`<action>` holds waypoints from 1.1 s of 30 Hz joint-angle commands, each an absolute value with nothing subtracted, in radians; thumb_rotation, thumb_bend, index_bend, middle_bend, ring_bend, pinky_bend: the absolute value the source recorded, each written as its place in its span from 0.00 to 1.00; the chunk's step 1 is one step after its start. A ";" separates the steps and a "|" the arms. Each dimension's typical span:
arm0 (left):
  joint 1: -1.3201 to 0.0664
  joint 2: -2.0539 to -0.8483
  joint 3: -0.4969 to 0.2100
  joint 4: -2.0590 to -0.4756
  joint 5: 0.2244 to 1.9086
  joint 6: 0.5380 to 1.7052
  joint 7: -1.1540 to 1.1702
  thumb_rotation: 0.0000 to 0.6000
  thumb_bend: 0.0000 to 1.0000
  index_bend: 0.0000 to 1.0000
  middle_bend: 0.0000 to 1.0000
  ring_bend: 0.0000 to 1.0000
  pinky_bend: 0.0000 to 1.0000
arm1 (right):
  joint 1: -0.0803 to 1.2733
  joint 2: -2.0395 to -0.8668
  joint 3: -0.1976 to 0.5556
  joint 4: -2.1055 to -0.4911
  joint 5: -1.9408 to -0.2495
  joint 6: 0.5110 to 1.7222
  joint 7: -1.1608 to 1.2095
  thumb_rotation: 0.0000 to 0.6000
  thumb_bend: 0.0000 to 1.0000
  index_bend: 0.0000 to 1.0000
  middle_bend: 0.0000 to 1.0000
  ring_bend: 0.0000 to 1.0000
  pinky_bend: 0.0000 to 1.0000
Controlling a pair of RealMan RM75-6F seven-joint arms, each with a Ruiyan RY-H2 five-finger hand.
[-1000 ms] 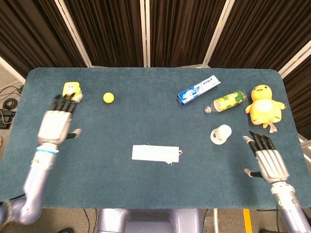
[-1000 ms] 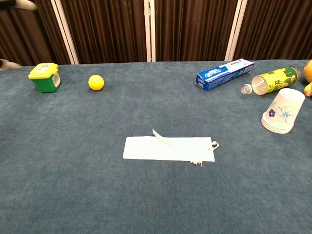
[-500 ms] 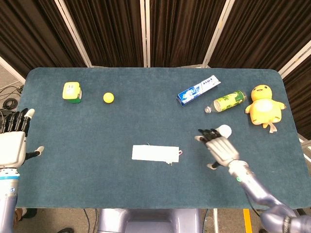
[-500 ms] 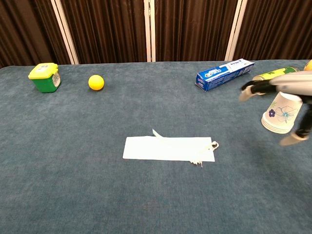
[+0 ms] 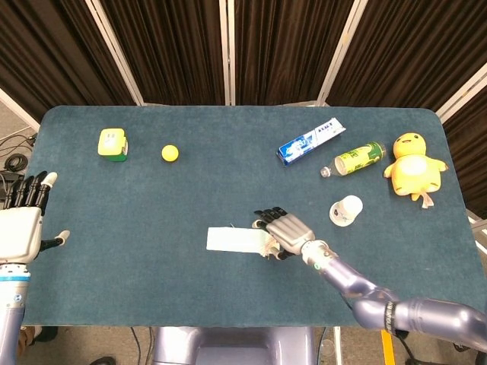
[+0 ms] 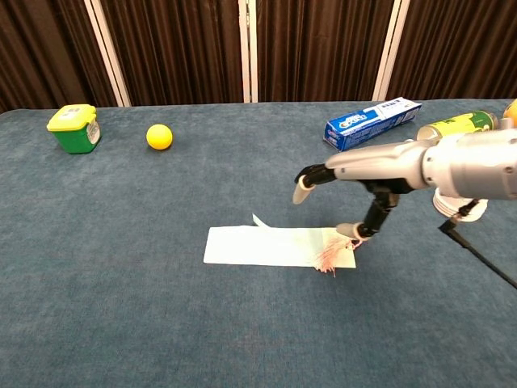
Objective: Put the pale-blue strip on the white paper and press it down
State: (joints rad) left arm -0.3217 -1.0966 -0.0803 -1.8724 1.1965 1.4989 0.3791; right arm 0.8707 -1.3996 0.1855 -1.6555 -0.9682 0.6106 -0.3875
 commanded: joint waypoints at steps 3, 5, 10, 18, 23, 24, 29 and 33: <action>-0.318 -1.093 -0.091 -1.869 1.194 1.485 0.363 1.00 0.14 0.00 0.00 0.00 0.00 | 0.957 -1.491 0.162 -1.607 -0.853 0.648 -0.476 1.00 0.64 0.25 0.00 0.00 0.00; -0.315 -1.090 -0.097 -1.867 1.190 1.477 0.350 1.00 0.14 0.00 0.00 0.00 0.00 | 0.981 -1.518 0.156 -1.592 -0.821 0.669 -0.501 1.00 0.70 0.26 0.00 0.00 0.00; -0.308 -1.080 -0.108 -1.864 1.183 1.467 0.328 1.00 0.14 0.00 0.00 0.00 0.00 | 1.021 -1.565 0.134 -1.550 -0.777 0.717 -0.562 1.00 0.72 0.27 0.00 0.00 0.00; -0.298 -1.072 -0.117 -1.865 1.191 1.452 0.306 1.00 0.14 0.00 0.00 0.00 0.00 | 1.056 -1.585 0.114 -1.537 -0.719 0.745 -0.590 1.00 0.72 0.28 0.00 0.00 0.00; -0.294 -1.072 -0.120 -1.867 1.197 1.448 0.308 1.00 0.14 0.00 0.00 0.00 0.00 | 1.068 -1.582 0.105 -1.539 -0.707 0.751 -0.592 1.00 0.72 0.30 0.00 0.00 0.00; -0.293 -1.073 -0.122 -1.868 1.197 1.449 0.308 1.00 0.14 0.00 0.00 0.00 0.00 | 1.070 -1.581 0.101 -1.540 -0.706 0.749 -0.592 1.00 0.72 0.30 0.00 0.00 0.00; -0.288 -1.073 -0.129 -1.869 1.204 1.451 0.302 1.00 0.14 0.00 0.00 0.00 0.00 | 1.079 -1.586 0.086 -1.547 -0.715 0.750 -0.592 1.00 0.72 0.30 0.00 0.00 0.00; -0.284 -1.070 -0.131 -1.869 1.207 1.445 0.296 1.00 0.14 0.00 0.00 0.00 0.00 | 1.083 -1.589 0.075 -1.564 -0.736 0.756 -0.593 1.00 0.72 0.30 0.00 0.00 0.00</action>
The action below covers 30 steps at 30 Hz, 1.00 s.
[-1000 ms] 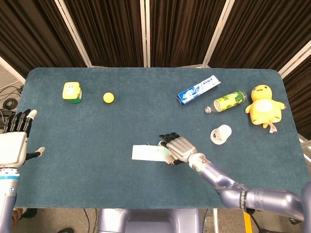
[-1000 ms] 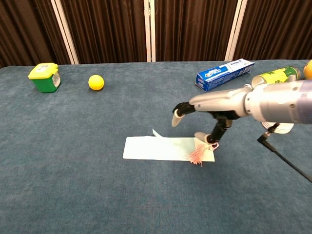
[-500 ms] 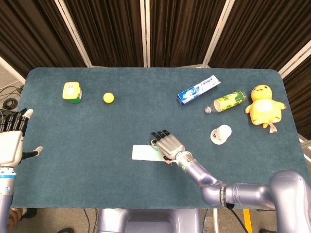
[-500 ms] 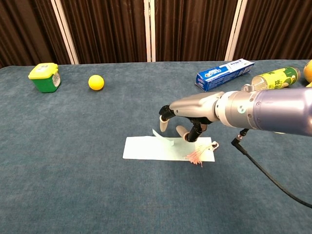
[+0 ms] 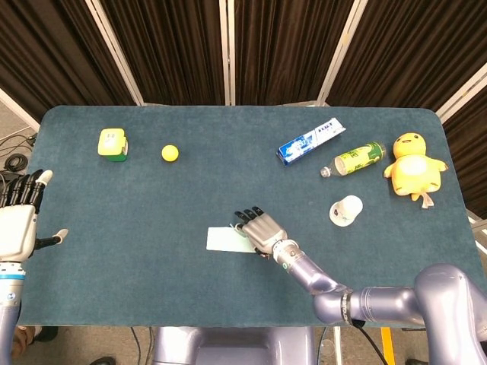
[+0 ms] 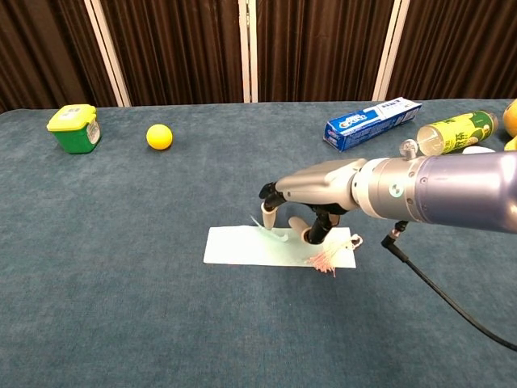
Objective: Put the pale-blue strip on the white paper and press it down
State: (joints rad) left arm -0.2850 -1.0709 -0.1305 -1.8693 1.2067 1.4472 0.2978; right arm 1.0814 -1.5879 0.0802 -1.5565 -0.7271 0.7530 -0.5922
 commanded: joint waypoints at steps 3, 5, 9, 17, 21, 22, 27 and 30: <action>-0.283 -1.070 -0.132 -1.868 1.207 1.438 0.295 1.00 0.14 0.00 0.00 0.00 0.00 | 1.086 -1.589 0.064 -1.579 -0.762 0.766 -0.601 1.00 0.72 0.30 0.00 0.00 0.00; -0.282 -1.070 -0.134 -1.867 1.208 1.436 0.294 1.00 0.14 0.00 0.00 0.00 0.00 | 1.087 -1.587 0.055 -1.591 -0.790 0.774 -0.607 1.00 0.72 0.30 0.00 0.00 0.00; -0.280 -1.071 -0.135 -1.868 1.209 1.432 0.295 1.00 0.14 0.00 0.00 0.00 0.00 | 1.085 -1.583 0.046 -1.607 -0.821 0.786 -0.609 1.00 0.72 0.30 0.00 0.00 0.00; -0.280 -1.075 -0.137 -1.867 1.213 1.422 0.300 1.00 0.14 0.00 0.00 0.00 0.00 | 1.085 -1.591 0.037 -1.584 -0.828 0.791 -0.611 1.00 0.72 0.31 0.00 0.00 0.00; -0.279 -1.074 -0.137 -1.863 1.226 1.417 0.283 1.00 0.14 0.00 0.00 0.00 0.00 | 1.089 -1.599 0.032 -1.566 -0.816 0.792 -0.620 1.00 0.72 0.32 0.00 0.00 0.00; -0.278 -1.075 -0.137 -1.861 1.231 1.417 0.280 1.00 0.14 0.00 0.00 0.00 0.00 | 1.089 -1.600 0.031 -1.565 -0.815 0.793 -0.621 1.00 0.72 0.32 0.00 0.00 0.00; -0.276 -1.076 -0.137 -1.853 1.245 1.416 0.269 1.00 0.14 0.00 0.00 0.00 0.00 | 1.087 -1.595 0.023 -1.566 -0.814 0.794 -0.625 1.00 0.72 0.33 0.00 0.00 0.00; -0.275 -1.077 -0.138 -1.852 1.246 1.414 0.269 1.00 0.14 0.00 0.00 0.00 0.00 | 1.084 -1.591 0.018 -1.574 -0.821 0.802 -0.630 1.00 0.72 0.33 0.00 0.00 0.00</action>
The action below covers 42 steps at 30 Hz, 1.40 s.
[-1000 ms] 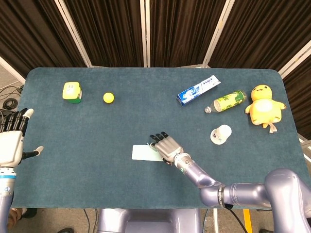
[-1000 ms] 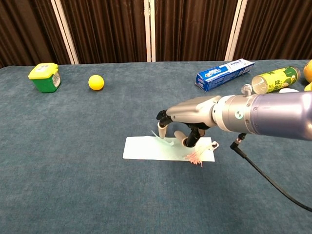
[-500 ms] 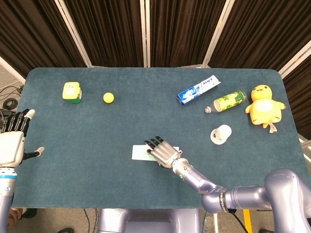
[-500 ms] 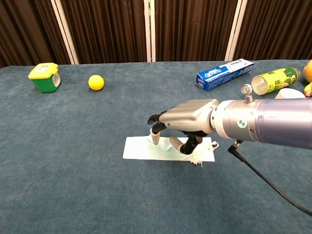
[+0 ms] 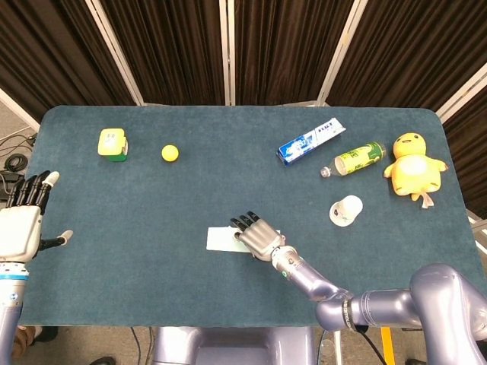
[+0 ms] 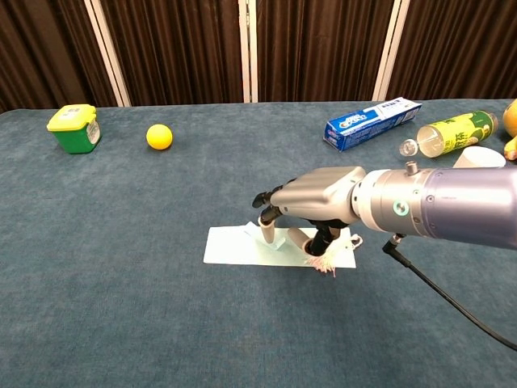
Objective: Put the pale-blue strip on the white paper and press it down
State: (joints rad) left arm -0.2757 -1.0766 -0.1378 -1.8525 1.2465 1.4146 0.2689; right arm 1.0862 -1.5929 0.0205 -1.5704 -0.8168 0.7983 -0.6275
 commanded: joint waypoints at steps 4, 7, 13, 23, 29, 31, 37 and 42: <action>-0.275 -1.077 -0.140 -1.852 1.245 1.411 0.269 1.00 0.14 0.00 0.00 0.00 0.00 | 1.080 -1.586 0.011 -1.582 -0.827 0.809 -0.635 1.00 0.72 0.34 0.00 0.00 0.00; -0.274 -1.077 -0.140 -1.853 1.248 1.411 0.271 1.00 0.14 0.00 0.00 0.00 0.00 | 1.077 -1.584 0.004 -1.583 -0.832 0.810 -0.636 1.00 0.72 0.34 0.00 0.00 0.00; -0.274 -1.079 -0.140 -1.853 1.252 1.409 0.276 1.00 0.14 0.00 0.00 0.00 0.00 | 1.069 -1.588 -0.004 -1.569 -0.841 0.806 -0.630 1.00 0.72 0.35 0.00 0.00 0.00; -0.274 -1.081 -0.142 -1.852 1.253 1.405 0.278 1.00 0.14 0.00 0.00 0.00 0.00 | 1.065 -1.596 -0.009 -1.552 -0.848 0.794 -0.626 1.00 0.72 0.35 0.00 0.00 0.00; -0.272 -1.081 -0.144 -1.852 1.254 1.405 0.277 1.00 0.14 0.00 0.00 0.00 0.00 | 1.063 -1.602 -0.011 -1.544 -0.849 0.796 -0.631 1.00 0.72 0.35 0.00 0.00 0.00; -0.271 -1.080 -0.144 -1.852 1.256 1.405 0.276 1.00 0.14 0.00 0.00 0.00 0.00 | 1.063 -1.603 -0.008 -1.540 -0.847 0.800 -0.632 1.00 0.72 0.35 0.00 0.00 0.00; -0.271 -1.079 -0.145 -1.851 1.256 1.403 0.275 1.00 0.14 0.00 0.00 0.00 0.00 | 1.063 -1.600 -0.005 -1.532 -0.834 0.811 -0.648 1.00 0.72 0.36 0.00 0.00 0.00; -0.272 -1.080 -0.144 -1.851 1.261 1.400 0.278 1.00 0.14 0.00 0.00 0.00 0.00 | 1.064 -1.601 -0.006 -1.527 -0.818 0.813 -0.661 1.00 0.72 0.36 0.00 0.00 0.00</action>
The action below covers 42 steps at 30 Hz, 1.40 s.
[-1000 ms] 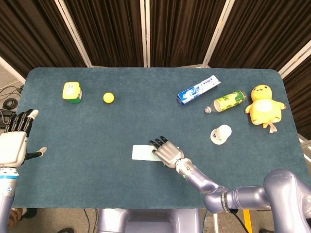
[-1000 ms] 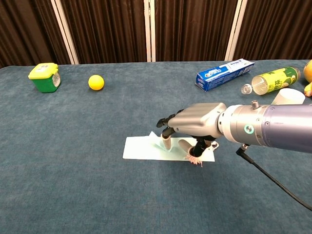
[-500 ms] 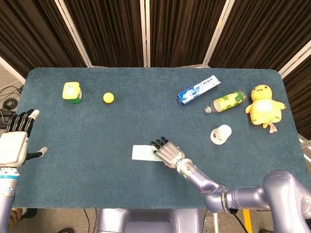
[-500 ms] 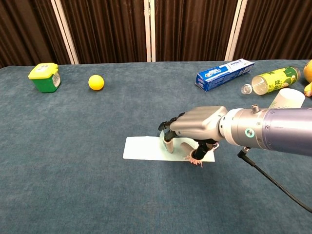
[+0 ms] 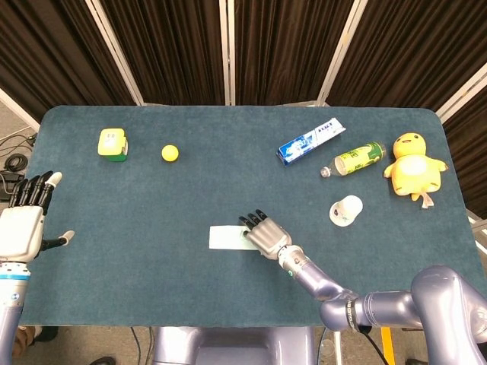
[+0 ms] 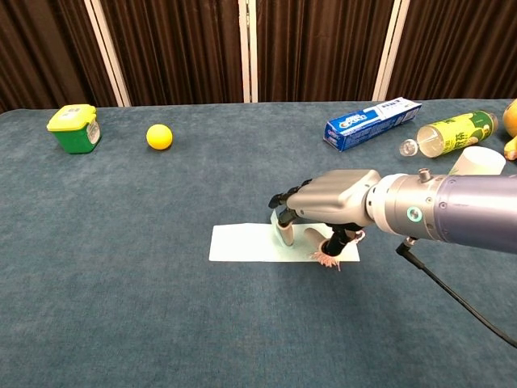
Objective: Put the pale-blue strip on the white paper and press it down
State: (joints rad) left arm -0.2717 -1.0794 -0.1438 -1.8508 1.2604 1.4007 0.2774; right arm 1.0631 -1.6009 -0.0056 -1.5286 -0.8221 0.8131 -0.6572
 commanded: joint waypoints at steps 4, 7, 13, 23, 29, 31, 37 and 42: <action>-0.272 -1.080 -0.143 -1.851 1.262 1.398 0.278 1.00 0.14 0.00 0.00 0.00 0.00 | 1.064 -1.602 -0.006 -1.531 -0.810 0.812 -0.666 1.00 0.72 0.36 0.00 0.00 0.00; -0.271 -1.079 -0.144 -1.851 1.262 1.398 0.277 1.00 0.14 0.00 0.00 0.00 0.00 | 1.064 -1.601 -0.001 -1.533 -0.810 0.815 -0.665 1.00 0.72 0.36 0.00 0.00 0.00; -0.271 -1.078 -0.145 -1.852 1.262 1.397 0.275 1.00 0.14 0.00 0.00 0.00 0.00 | 1.064 -1.604 -0.005 -1.531 -0.811 0.813 -0.671 1.00 0.72 0.37 0.00 0.00 0.00; -0.270 -1.077 -0.146 -1.852 1.262 1.393 0.272 1.00 0.14 0.00 0.00 0.00 0.00 | 1.062 -1.598 0.002 -1.544 -0.817 0.826 -0.675 1.00 0.72 0.37 0.00 0.00 0.00; -0.271 -1.078 -0.146 -1.853 1.261 1.391 0.275 1.00 0.14 0.00 0.00 0.00 0.00 | 1.062 -1.589 0.005 -1.556 -0.822 0.831 -0.678 1.00 0.72 0.37 0.00 0.00 0.00; -0.270 -1.078 -0.146 -1.854 1.262 1.392 0.274 1.00 0.14 0.00 0.00 0.00 0.00 | 1.059 -1.594 0.000 -1.551 -0.815 0.832 -0.682 1.00 0.72 0.37 0.00 0.00 0.00; -0.269 -1.075 -0.147 -1.856 1.262 1.391 0.269 1.00 0.14 0.00 0.00 0.00 0.00 | 1.054 -1.614 -0.018 -1.530 -0.808 0.831 -0.701 1.00 0.72 0.37 0.00 0.00 0.00; -0.269 -1.073 -0.148 -1.856 1.262 1.391 0.266 1.00 0.14 0.00 0.00 0.00 0.00 | 1.052 -1.617 -0.011 -1.531 -0.810 0.838 -0.701 1.00 0.72 0.37 0.00 0.00 0.00</action>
